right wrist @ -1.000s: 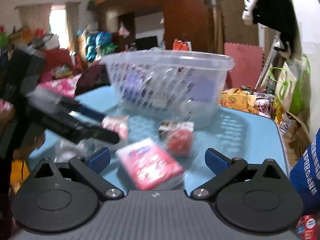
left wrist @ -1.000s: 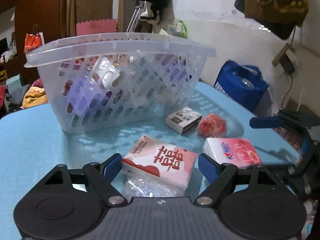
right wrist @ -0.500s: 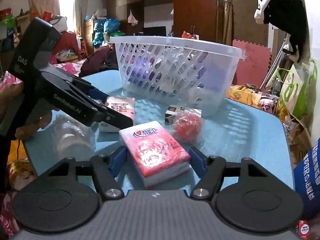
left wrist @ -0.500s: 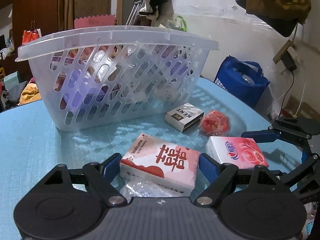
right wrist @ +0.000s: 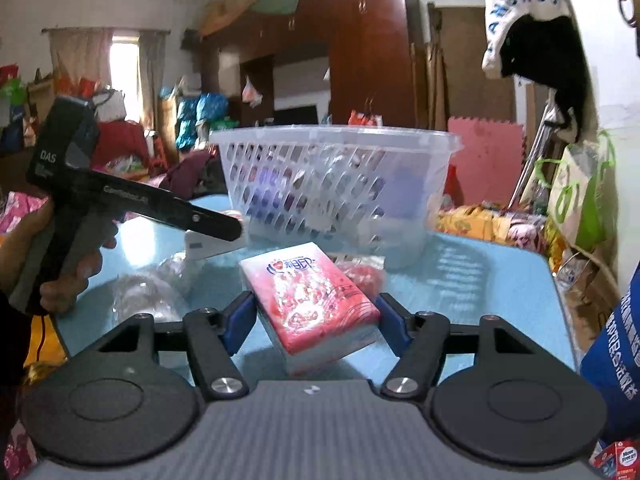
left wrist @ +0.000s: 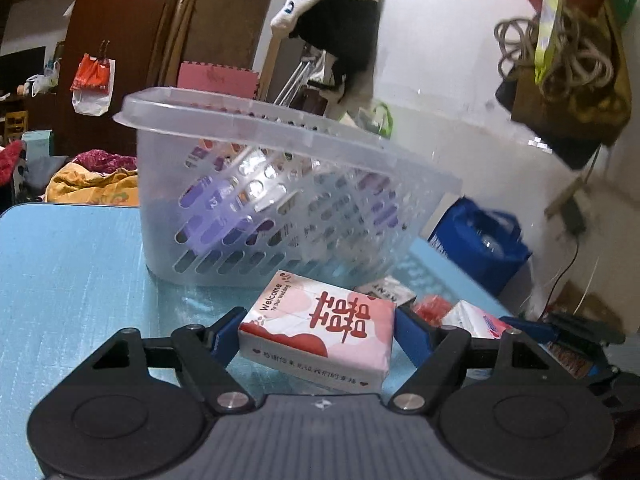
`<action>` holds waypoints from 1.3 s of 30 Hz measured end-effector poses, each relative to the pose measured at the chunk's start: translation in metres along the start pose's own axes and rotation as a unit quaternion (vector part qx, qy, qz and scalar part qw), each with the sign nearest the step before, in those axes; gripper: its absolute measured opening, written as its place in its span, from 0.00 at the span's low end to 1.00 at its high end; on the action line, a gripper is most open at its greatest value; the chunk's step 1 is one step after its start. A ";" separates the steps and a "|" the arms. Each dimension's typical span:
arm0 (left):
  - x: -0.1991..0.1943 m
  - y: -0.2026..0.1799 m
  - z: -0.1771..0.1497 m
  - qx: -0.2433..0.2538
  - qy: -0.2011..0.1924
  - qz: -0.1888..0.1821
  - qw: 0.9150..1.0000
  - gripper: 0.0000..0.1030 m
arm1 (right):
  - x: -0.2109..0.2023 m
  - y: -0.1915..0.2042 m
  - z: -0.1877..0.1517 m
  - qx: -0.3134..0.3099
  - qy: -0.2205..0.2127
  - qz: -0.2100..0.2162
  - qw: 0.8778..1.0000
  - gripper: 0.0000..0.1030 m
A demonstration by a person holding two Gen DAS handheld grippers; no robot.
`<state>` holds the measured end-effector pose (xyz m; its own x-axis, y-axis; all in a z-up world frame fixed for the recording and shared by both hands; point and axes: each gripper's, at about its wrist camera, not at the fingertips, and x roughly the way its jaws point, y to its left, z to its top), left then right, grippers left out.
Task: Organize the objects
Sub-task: 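Grasp the red-pink box with the right tool while the left tool grasps the white box with red characters, then carry the red-pink box and white box over the basket and release both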
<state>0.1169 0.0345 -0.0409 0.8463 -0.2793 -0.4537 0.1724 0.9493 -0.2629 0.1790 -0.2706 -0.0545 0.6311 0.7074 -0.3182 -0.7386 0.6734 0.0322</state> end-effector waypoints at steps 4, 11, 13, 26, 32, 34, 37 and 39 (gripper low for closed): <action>-0.011 0.002 -0.001 -0.004 -0.033 0.001 0.999 0.79 | -0.004 -0.004 0.000 0.017 -0.021 -0.006 1.000 0.66; -0.036 0.002 -0.005 -0.003 -0.099 -0.006 0.995 0.80 | -0.008 -0.012 0.001 0.043 -0.043 -0.021 0.998 0.66; -0.037 0.002 -0.004 -0.006 -0.105 -0.005 0.994 0.80 | -0.008 -0.013 0.002 0.044 -0.044 -0.023 0.998 0.66; -0.086 -0.012 0.042 0.014 -0.178 0.006 0.984 0.80 | -0.028 -0.015 0.061 0.010 -0.076 -0.060 0.995 0.66; -0.062 -0.025 0.115 0.018 -0.171 0.046 0.984 0.80 | 0.011 -0.008 0.120 -0.013 -0.066 -0.048 0.997 0.66; -0.045 -0.025 0.137 0.013 -0.154 0.059 0.986 0.79 | 0.030 -0.003 0.132 -0.024 -0.062 -0.052 0.996 0.66; -0.011 -0.020 0.158 0.016 -0.109 0.073 0.991 0.80 | 0.059 0.002 0.148 -0.037 -0.051 -0.049 0.997 0.67; 0.013 -0.016 0.162 0.033 -0.080 0.107 0.990 0.81 | 0.075 0.003 0.152 -0.055 -0.046 -0.057 0.996 0.78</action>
<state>0.2068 0.0388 0.0960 0.9354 -0.0482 -0.3502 0.0078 0.9932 -0.1159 0.2598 -0.1828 0.0660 0.7279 0.6474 -0.2258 -0.6788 0.7268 -0.1045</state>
